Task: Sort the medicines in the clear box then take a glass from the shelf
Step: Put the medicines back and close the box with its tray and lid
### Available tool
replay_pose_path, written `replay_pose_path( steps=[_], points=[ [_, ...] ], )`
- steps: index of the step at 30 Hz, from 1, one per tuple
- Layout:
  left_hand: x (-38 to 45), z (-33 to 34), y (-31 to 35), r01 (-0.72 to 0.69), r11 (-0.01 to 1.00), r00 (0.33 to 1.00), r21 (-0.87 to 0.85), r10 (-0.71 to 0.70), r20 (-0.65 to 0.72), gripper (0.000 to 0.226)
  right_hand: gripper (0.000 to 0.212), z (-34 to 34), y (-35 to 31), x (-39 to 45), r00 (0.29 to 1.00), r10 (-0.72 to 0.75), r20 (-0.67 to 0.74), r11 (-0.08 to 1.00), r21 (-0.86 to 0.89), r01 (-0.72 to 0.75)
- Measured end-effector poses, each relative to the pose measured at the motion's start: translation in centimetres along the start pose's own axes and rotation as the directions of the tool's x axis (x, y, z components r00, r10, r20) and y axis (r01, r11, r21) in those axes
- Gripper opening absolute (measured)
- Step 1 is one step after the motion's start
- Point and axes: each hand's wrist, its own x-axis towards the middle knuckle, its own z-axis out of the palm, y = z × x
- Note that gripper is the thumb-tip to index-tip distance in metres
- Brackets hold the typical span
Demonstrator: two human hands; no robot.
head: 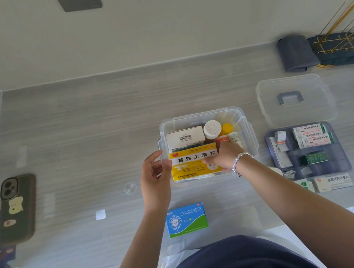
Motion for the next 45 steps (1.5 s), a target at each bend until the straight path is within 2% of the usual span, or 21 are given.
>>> replay_pose_path(
  steps=[3, 7, 12, 15, 19, 23, 30, 34, 38, 42, 45],
  points=[
    [0.0, 0.1, 0.0, 0.001, 1.0, 1.0, 0.0, -0.001, -0.005, 0.027, 0.039, 0.0, -0.2, 0.1, 0.997, 0.019, 0.078, 0.996, 0.08, -0.026],
    [0.0, 0.0, 0.0, -0.004, 1.0, 1.0, -0.003, 0.004, -0.012, 0.026, 0.04, 0.1, -0.6, 0.0, 0.984, 0.11, 0.138, 0.969, 0.206, -0.137],
    [-0.1, 0.2, 0.0, -0.004, 1.0, 1.0, -0.003, 0.004, -0.017, 0.026, 0.039, -0.1, -1.0, 0.0, 0.984, 0.079, 0.162, 0.972, 0.207, -0.112],
    [-0.1, 0.2, 0.0, -0.001, 1.0, 1.0, -0.002, 0.001, -0.017, 0.026, 0.035, 0.0, -0.5, 0.0, 0.991, 0.024, 0.131, 0.995, 0.097, -0.037],
    [-0.3, 0.2, 0.3, 0.01, 1.0, 1.0, 0.006, -0.01, -0.029, 0.026, 0.035, 0.0, 0.0, -0.1, 0.995, -0.093, -0.027, 0.995, -0.033, 0.092],
    [-0.4, 0.3, 0.5, 0.013, 1.0, 0.999, 0.021, -0.012, -0.036, 0.026, 0.036, -0.4, 0.3, -0.4, 0.977, -0.155, -0.144, 0.957, -0.265, 0.113],
    [-0.5, 0.5, 0.7, 0.01, 0.999, 0.998, 0.036, -0.008, -0.063, 0.023, 0.024, -0.6, 1.5, -0.8, 0.968, -0.235, -0.093, 0.952, -0.223, 0.21],
    [-1.0, 0.8, 0.9, -0.005, 0.993, 0.992, 0.114, 0.02, -0.125, 0.02, 0.03, -0.7, 2.6, -2.4, 0.921, -0.345, -0.182, 0.939, -0.084, 0.335],
    [-2.5, 1.5, 1.5, -0.059, 0.967, 0.985, 0.249, 0.096, -0.142, 0.031, 0.033, -0.4, 3.8, -5.1, 0.834, -0.422, -0.356, 0.881, 0.055, 0.469],
    [-4.7, 3.0, 2.6, -0.214, 0.923, 0.967, 0.318, 0.247, -0.067, 0.024, 0.027, -0.6, 5.4, -8.1, 0.71, -0.459, -0.534, 0.805, 0.089, 0.586],
    [-6.1, 5.0, 3.1, -0.232, 0.932, 0.972, 0.277, 0.232, 0.034, 0.02, 0.026, -1.1, 7.1, -9.6, 0.683, -0.42, -0.597, 0.803, 0.106, 0.586]
  ],
)
